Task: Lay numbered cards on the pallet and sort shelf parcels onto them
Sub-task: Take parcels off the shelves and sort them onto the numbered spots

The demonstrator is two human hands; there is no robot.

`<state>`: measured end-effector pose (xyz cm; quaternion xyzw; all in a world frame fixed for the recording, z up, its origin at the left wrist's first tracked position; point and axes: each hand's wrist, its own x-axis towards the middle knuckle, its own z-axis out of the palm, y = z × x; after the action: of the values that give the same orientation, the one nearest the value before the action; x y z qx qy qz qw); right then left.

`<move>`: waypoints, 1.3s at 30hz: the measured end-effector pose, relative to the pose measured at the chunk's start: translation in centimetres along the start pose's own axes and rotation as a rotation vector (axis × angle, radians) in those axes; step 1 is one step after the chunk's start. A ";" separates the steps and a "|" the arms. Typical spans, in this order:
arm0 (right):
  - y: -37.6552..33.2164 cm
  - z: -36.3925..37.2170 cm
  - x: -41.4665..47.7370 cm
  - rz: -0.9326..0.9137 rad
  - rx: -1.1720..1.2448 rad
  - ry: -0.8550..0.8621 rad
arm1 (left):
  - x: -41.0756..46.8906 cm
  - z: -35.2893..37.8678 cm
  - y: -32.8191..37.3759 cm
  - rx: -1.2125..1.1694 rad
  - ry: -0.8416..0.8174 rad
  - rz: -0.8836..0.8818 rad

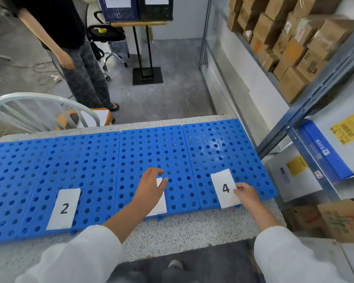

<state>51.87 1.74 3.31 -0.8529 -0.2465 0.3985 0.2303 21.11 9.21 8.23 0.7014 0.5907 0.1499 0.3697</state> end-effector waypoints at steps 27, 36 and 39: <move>-20.7 -18.4 -20.0 -0.586 -0.298 0.528 | 3.7 -14.2 27.6 0.496 0.038 1.002; -19.0 -22.8 -28.7 -0.450 -0.307 0.761 | -0.8 -14.2 35.4 0.431 0.038 1.302; -17.7 -23.6 -30.8 -0.381 -0.311 0.795 | -1.9 -13.3 37.3 0.413 0.006 1.335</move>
<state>49.16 -7.84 44.80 -0.9033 -0.3482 -0.0501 0.2455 38.83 10.92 43.68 0.9699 0.0509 0.2316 0.0558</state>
